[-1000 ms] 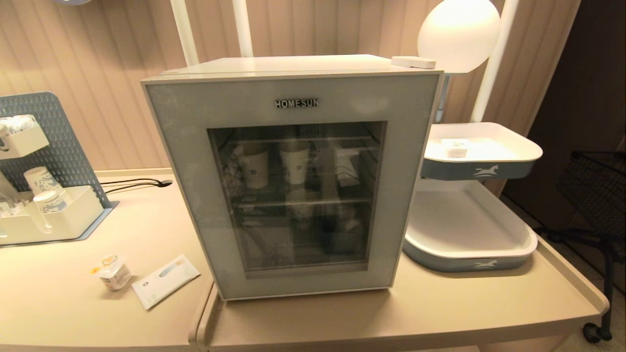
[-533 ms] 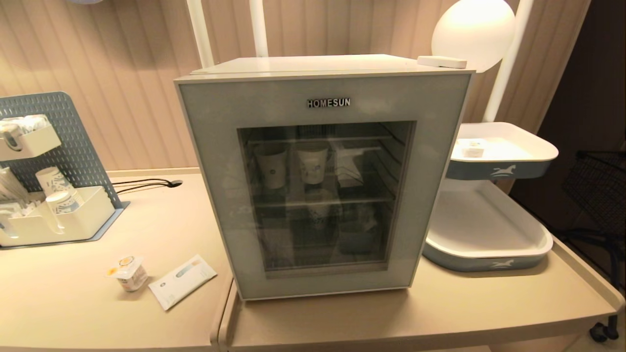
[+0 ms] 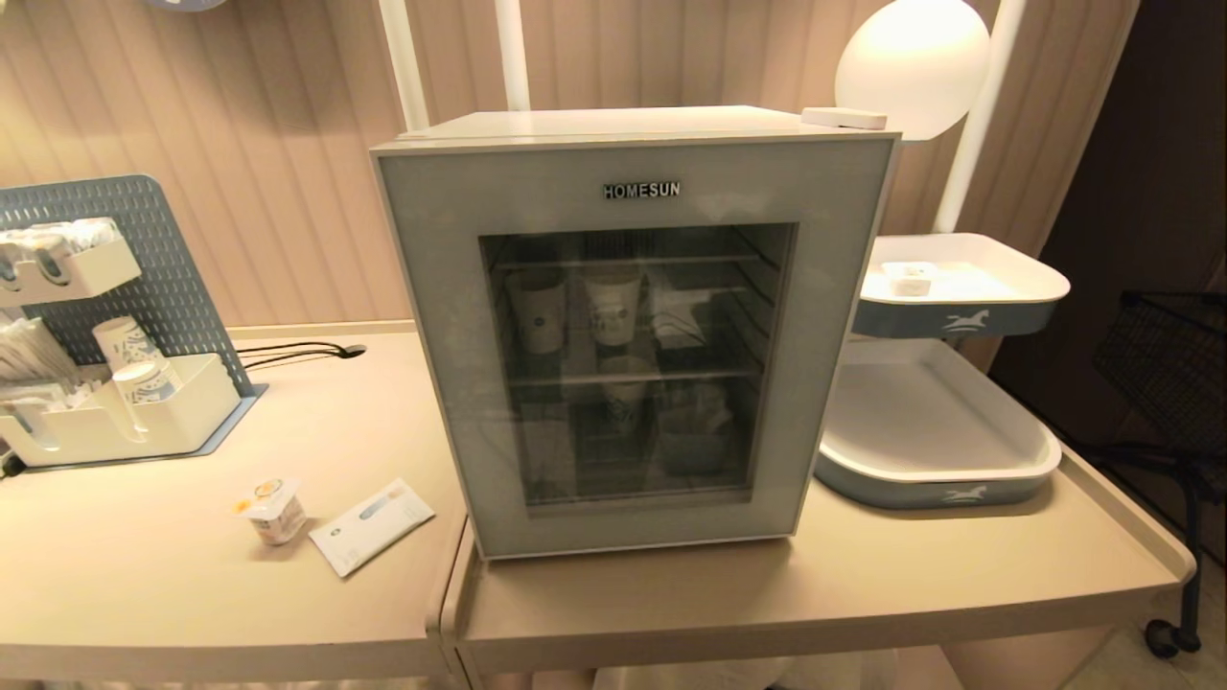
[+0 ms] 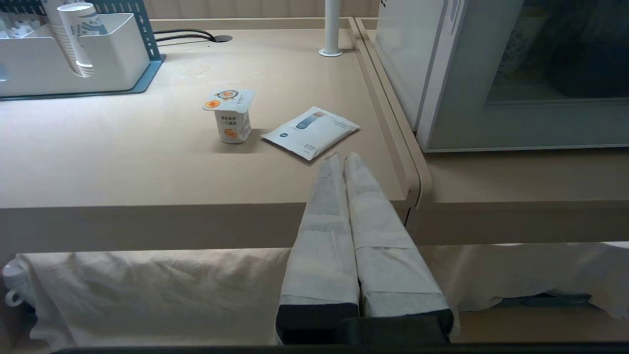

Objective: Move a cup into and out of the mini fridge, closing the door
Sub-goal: Open the freezer door

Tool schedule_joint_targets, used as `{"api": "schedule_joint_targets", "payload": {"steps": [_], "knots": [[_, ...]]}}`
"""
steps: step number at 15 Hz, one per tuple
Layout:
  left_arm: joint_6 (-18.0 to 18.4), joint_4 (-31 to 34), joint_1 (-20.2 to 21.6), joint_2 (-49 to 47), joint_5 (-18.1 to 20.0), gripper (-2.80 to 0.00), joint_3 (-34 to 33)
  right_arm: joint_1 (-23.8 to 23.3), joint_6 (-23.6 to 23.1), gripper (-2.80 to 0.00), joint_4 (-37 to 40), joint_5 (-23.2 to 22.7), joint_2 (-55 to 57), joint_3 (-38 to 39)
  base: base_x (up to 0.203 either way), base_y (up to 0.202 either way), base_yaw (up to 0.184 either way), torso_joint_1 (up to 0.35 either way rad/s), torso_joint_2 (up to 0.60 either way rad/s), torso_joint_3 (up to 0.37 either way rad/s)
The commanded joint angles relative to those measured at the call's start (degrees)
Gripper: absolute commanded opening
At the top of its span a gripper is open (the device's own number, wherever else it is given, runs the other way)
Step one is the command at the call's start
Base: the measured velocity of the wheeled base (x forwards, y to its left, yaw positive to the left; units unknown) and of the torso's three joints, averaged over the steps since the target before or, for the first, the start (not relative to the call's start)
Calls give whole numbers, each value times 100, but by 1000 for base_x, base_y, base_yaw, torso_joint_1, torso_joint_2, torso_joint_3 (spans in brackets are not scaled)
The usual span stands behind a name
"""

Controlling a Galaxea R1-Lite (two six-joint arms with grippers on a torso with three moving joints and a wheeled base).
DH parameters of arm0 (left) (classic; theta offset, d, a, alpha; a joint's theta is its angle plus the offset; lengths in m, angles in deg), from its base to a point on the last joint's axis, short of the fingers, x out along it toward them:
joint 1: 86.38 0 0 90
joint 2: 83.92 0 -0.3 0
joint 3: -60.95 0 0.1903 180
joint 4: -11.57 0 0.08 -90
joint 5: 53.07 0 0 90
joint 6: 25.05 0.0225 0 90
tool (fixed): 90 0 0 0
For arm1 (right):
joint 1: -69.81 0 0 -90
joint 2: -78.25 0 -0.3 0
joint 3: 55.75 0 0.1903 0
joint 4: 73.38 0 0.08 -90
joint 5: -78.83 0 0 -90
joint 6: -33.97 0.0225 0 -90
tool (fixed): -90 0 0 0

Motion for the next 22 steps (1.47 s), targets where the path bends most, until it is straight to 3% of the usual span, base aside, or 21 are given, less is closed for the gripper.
{"api": "schedule_joint_targets", "payload": {"steps": [1,4,5,7,9,12,14,17,18,20,21,22], "knots": [[18,0,2,2,-4,-280,0,2,2,-280,-4,6,6,-3,0,0,0,0,0,0],[48,77,2,-6,-26,-280,254,2,1,-280,-5,-1,13,5,0,0,0,0,0,0],[49,266,2,-28,-67,-280,678,2,1,-280,-5,-1,4,-3,0,0,0,0,0,0],[-85,1116,2,-308,-82,-280,2153,2,-8,-280,-5,-1,4,6,0,0,0,0,0,0],[-486,1954,-2,-1212,101,-280,3815,2,-8,-280,-5,0,4,0,0,0,0,0,0,0],[-909,2460,-23,-3656,692,-280,5091,2,-8,-280,-5,-1,7,-3,0,0,0,0,0,0],[-1031,2373,-9,-5375,1436,-280,5692,2,1,-280,-4,3,10,-3,0,0,0,0,0,0],[-835,1603,125,-7767,3070,-280,6311,2,0,-280,-3,-1,4,-3,0,0,0,0,0,0],[-728,1286,170,-8388,3827,-280,6481,2,-80,-280,-34,-5,4,10,0,0,0,0,0,0],[-577,827,235,-9040,5754,-280,6672,2,-175,-280,-75,-18,-5,23,0,0,0,0,0,0],[-493,656,255,-9152,6546,0,6691,2,-193,-280,-75,-27,-5,23,0,0,0,0,0,0],[-230,464,263,-9255,6893,0,6557,2,-193,-280,-79,-27,-5,23,0,0,0,0,0,0]]}}
